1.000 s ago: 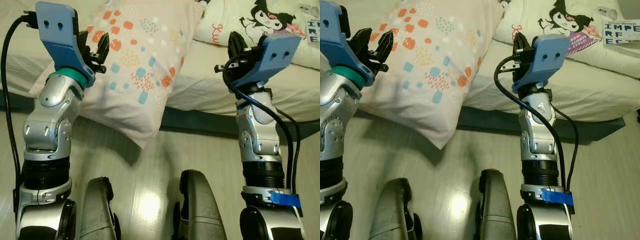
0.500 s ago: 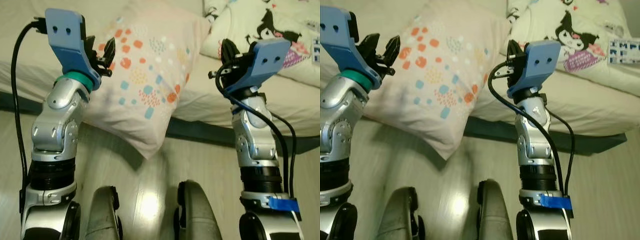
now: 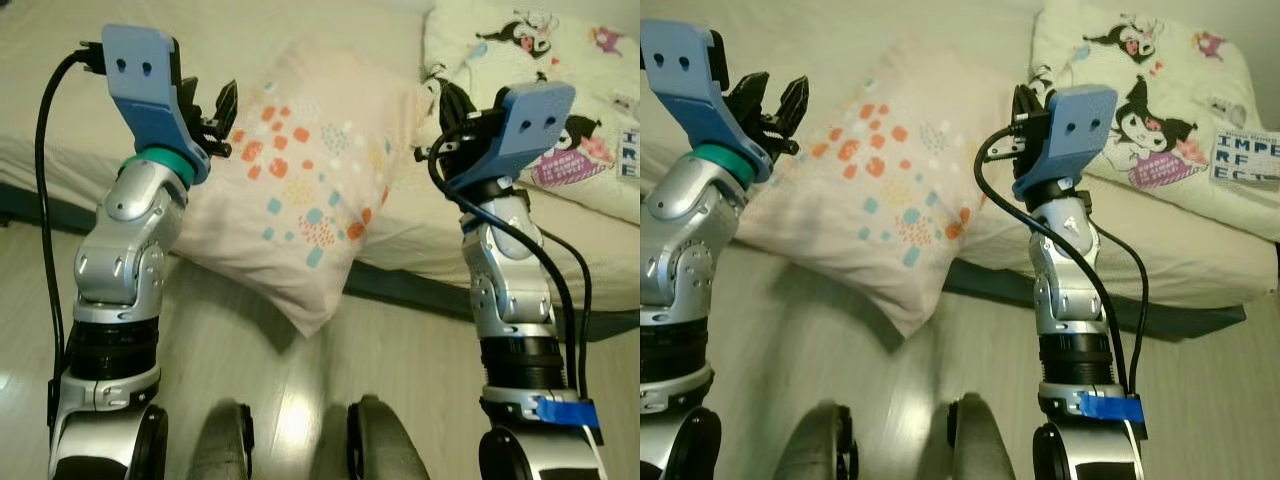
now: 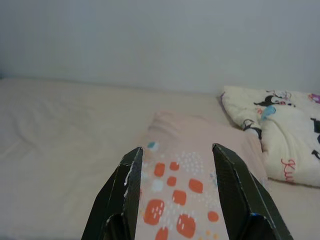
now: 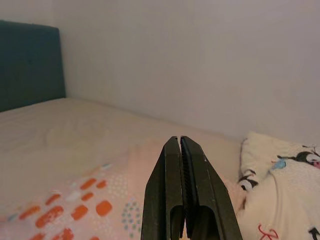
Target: Clean up the room
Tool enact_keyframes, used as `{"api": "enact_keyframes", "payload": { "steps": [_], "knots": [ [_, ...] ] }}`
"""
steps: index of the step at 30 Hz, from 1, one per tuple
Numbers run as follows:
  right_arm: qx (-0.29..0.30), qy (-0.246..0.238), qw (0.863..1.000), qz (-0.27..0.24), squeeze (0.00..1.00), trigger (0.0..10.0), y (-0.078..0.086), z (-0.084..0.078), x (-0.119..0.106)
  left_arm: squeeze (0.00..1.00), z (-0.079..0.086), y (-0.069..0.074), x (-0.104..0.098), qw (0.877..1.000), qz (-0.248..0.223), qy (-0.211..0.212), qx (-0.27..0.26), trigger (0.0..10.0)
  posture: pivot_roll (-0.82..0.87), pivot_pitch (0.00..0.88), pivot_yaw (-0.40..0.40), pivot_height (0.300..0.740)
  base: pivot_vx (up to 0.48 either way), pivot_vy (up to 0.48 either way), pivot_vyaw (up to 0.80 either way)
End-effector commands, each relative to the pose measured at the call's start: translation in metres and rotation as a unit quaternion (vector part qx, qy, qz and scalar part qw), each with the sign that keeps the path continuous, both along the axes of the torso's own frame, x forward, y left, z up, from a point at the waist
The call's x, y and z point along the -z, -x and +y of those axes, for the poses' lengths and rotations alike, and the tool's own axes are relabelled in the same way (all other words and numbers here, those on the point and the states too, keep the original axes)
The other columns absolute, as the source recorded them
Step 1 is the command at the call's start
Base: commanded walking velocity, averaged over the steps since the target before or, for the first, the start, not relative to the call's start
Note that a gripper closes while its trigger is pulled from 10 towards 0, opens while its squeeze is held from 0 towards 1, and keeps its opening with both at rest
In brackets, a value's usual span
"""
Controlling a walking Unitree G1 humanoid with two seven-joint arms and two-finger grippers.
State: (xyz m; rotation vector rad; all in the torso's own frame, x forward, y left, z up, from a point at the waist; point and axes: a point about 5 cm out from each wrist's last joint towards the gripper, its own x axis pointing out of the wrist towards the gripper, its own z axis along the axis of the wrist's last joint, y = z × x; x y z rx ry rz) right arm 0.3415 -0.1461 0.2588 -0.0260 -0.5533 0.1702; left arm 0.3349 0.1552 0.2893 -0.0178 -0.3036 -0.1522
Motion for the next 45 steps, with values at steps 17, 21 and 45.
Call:
{"api": "enact_keyframes", "payload": {
  "steps": [17, 21, 45],
  "knots": [
    [-0.004, -0.044, 0.998, 0.034, 0.0, 10.0, 0.003, -0.001, 0.012, 0.0, -0.007, 0.0, 0.017, 1.0, 0.021, -0.015, 0.009, 10.0, 0.01, 0.123, -0.027, 0.74, 0.0, 0.0, 0.0],
    [-0.019, -0.056, 0.997, 0.043, 0.0, 10.0, 0.004, 0.007, 0.018, 0.0, -0.005, -0.001, 0.02, 1.0, 0.017, -0.015, -0.004, 10.0, 0.0, 0.121, -0.029, 0.74, 0.268, 0.0, 0.0],
    [-0.017, -0.046, 0.998, 0.046, 0.0, 10.0, 0.004, 0.003, 0.02, 0.0, -0.007, -0.003, 0.019, 1.0, 0.009, -0.011, -0.006, 10.0, 0.0, 0.117, -0.03, 0.74, 0.439, 0.0, 0.0]
  ]
}}
